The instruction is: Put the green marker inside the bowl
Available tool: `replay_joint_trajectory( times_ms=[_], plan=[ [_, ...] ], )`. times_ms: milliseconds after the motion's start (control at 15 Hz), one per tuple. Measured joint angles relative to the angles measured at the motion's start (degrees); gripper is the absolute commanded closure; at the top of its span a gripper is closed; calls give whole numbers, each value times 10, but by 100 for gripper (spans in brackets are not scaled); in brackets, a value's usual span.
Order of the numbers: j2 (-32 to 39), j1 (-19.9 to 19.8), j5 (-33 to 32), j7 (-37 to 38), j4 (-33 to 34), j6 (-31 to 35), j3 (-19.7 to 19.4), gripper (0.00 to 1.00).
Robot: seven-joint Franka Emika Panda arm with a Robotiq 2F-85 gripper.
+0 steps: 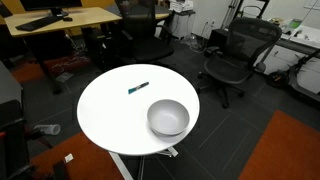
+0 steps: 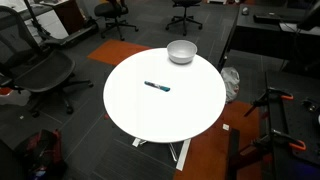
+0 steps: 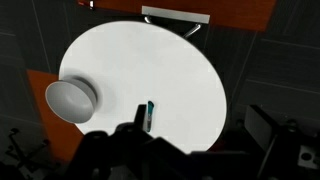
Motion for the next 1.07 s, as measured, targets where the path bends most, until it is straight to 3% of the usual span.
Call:
replay_joint_trajectory(
  times_ms=[600, 1067],
  plan=[
    [0, 1, -1, 0, 0, 0, -1, 0],
    [35, -16, -56, -2, 11, 36, -35, 0]
  ],
)
